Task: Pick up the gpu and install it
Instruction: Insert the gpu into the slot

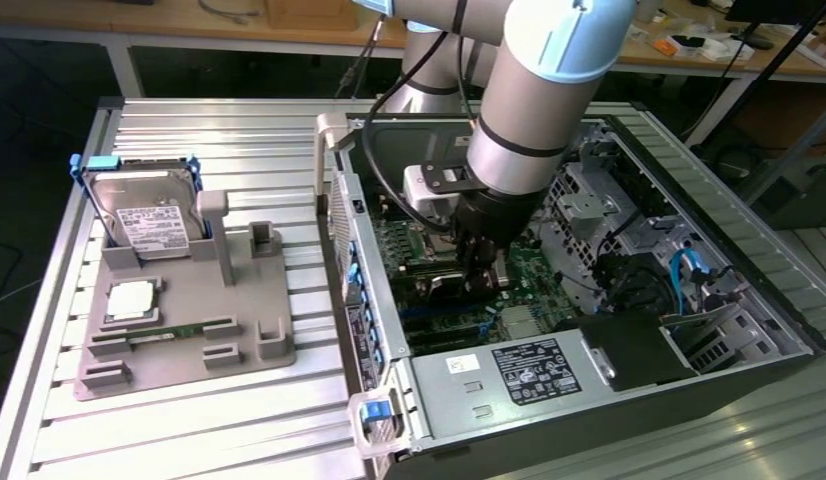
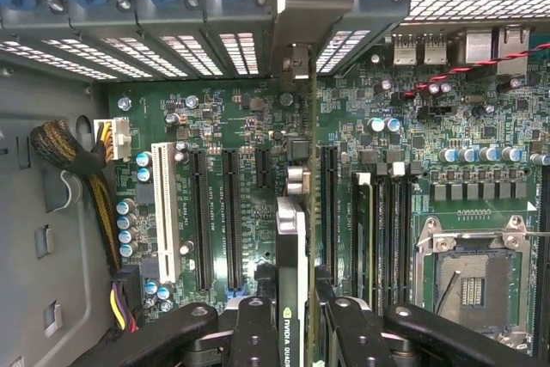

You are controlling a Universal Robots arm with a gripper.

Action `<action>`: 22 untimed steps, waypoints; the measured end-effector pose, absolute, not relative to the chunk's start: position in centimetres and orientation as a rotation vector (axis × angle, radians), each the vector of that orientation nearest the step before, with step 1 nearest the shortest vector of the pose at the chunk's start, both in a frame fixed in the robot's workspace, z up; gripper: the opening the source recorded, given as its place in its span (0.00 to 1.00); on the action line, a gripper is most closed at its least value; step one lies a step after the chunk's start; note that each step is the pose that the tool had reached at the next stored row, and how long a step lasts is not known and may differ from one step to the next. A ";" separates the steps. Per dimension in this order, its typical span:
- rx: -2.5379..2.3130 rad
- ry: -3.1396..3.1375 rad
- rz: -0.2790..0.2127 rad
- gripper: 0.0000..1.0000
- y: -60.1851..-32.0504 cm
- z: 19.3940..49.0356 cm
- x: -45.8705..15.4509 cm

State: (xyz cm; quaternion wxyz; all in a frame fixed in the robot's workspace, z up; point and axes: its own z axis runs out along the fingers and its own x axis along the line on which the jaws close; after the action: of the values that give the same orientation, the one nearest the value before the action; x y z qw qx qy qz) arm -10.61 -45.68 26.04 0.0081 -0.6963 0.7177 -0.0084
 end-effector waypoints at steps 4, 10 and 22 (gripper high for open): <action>-2.176 2.243 -0.026 0.27 -45.7 25.8 -10.6; -2.176 2.243 -0.025 0.27 -45.7 25.6 -10.6; -2.176 2.243 -0.023 0.27 -45.7 26.0 -10.6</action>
State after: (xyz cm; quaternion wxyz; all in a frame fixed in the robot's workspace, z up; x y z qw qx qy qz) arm -10.61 -45.67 25.96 0.0082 -0.6963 0.7177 -0.0074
